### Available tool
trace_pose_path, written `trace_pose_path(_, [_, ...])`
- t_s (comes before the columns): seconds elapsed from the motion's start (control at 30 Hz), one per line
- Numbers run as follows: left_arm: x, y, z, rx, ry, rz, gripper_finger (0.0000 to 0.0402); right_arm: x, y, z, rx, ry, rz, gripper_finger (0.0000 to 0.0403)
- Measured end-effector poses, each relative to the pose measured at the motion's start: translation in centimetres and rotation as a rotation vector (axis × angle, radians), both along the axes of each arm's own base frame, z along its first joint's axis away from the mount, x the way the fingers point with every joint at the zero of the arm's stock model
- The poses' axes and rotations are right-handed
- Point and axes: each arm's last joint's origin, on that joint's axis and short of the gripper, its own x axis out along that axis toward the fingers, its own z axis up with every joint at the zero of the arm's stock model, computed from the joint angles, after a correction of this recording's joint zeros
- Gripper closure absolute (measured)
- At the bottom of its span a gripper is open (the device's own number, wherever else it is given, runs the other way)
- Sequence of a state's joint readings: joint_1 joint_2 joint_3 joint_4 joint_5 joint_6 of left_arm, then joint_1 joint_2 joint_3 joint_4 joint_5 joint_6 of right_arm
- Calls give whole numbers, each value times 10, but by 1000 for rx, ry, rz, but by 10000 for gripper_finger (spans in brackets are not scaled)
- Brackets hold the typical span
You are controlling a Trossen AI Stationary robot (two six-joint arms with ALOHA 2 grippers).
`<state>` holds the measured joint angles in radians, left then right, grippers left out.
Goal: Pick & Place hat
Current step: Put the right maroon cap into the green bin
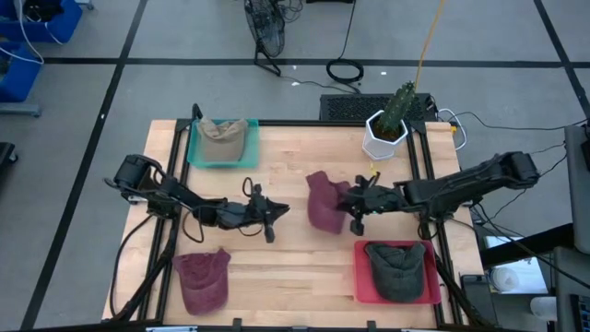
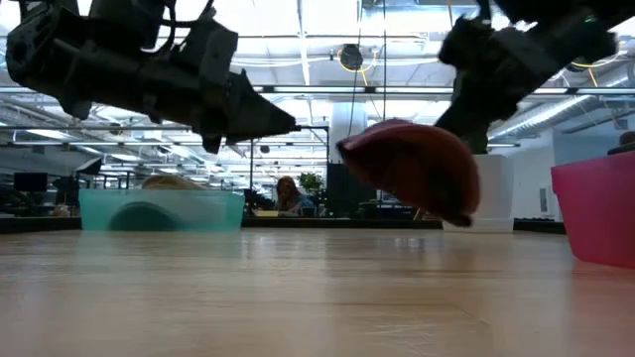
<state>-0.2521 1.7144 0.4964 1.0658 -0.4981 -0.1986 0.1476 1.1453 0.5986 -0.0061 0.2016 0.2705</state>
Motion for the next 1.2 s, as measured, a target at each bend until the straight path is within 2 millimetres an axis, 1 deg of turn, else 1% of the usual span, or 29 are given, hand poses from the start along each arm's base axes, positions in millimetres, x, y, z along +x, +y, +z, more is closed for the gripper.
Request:
trace_pose_path(0.13, [-3, -5, 12, 38, -31, -26, 364, 27, -2, -6, -2, 22, 29, 400])
trace_pose_path(0.33, [-7, -11, 23, 104, -49, -57, 364, 79, -2, -2, -71, 67, 83, 400])
trace_pose_path(0.47, [-9, -14, 24, 124, -44, -68, 364, 109, -5, 1, -78, 96, 104, 400])
trace_pose_path(0.6, [-9, -16, 23, 127, -35, -76, 364, 134, -5, 2, -92, 101, 116, 398])
trace_pose_path(0.67, [-10, -16, 22, 124, -21, -71, 364, 144, -4, -2, -92, 103, 115, 397])
trace_pose_path(0.73, [-10, -16, 18, 120, 10, -60, 364, 151, -4, -8, -94, 114, 108, 396])
trace_pose_path(0.83, [-11, -16, 16, 107, 35, -53, 364, 154, -4, -21, -110, 151, 89, 396])
trace_pose_path(0.97, [-12, -17, 11, 113, 78, -58, 364, 157, -6, -28, -107, 159, 85, 390])
trace_pose_path(1.07, [-12, -17, 11, 104, 78, -57, 364, 159, -6, -27, -115, 135, 93, 374])
trace_pose_path(1.2, [-12, -19, 11, 104, 78, -64, 364, 158, -5, -13, -146, 74, 117, 337])
